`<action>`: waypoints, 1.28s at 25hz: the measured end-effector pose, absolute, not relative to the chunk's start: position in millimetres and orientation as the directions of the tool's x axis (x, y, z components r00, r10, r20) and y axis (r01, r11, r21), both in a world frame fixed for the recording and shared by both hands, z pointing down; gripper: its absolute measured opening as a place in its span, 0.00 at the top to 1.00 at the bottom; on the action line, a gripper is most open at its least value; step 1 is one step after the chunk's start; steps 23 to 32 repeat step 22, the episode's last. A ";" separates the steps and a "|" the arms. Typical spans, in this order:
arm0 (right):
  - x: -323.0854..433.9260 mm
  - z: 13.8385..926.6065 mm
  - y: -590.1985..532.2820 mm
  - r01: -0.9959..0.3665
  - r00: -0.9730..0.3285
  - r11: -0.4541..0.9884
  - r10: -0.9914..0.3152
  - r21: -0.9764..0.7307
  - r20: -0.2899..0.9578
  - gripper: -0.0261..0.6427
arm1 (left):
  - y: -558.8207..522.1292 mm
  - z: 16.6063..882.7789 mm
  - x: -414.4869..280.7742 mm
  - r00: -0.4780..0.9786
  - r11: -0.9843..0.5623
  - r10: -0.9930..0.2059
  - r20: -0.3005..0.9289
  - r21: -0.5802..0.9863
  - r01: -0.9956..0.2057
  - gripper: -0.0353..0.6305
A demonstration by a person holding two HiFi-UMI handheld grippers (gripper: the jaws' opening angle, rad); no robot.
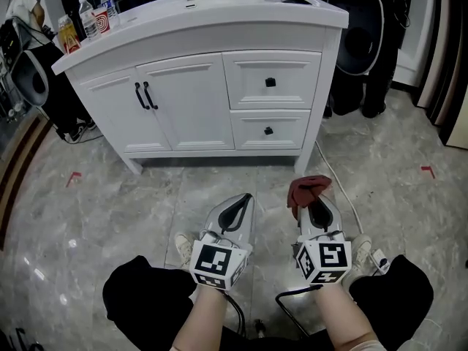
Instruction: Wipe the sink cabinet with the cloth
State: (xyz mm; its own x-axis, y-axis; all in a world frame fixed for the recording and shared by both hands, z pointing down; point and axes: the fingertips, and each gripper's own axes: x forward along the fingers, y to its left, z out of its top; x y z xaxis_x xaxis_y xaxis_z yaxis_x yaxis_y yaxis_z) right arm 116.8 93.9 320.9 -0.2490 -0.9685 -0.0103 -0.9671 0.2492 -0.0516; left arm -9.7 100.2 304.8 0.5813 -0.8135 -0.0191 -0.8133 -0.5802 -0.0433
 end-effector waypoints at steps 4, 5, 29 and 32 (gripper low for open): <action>114.7 320.4 92.8 -0.968 -0.247 0.246 -0.969 -0.053 -0.003 0.83 | 97.6 303.4 -10.7 0.582 -0.581 -0.813 -0.022 -0.045 -0.813 0.95; 114.3 321.3 92.5 -0.968 -0.246 0.245 -0.969 -0.053 -0.001 0.83 | 96.8 304.1 -11.2 0.581 -0.580 -0.813 -0.022 -0.046 -0.813 0.95; 114.9 330.3 80.0 -0.961 -0.267 0.266 -0.964 -0.078 0.001 0.83 | 84.7 310.9 -5.4 0.576 -0.574 -0.817 -0.028 -0.054 -0.817 0.95; 114.9 330.3 80.0 -0.961 -0.267 0.266 -0.964 -0.078 0.001 0.83 | 84.7 310.9 -5.4 0.576 -0.574 -0.817 -0.028 -0.054 -0.817 0.95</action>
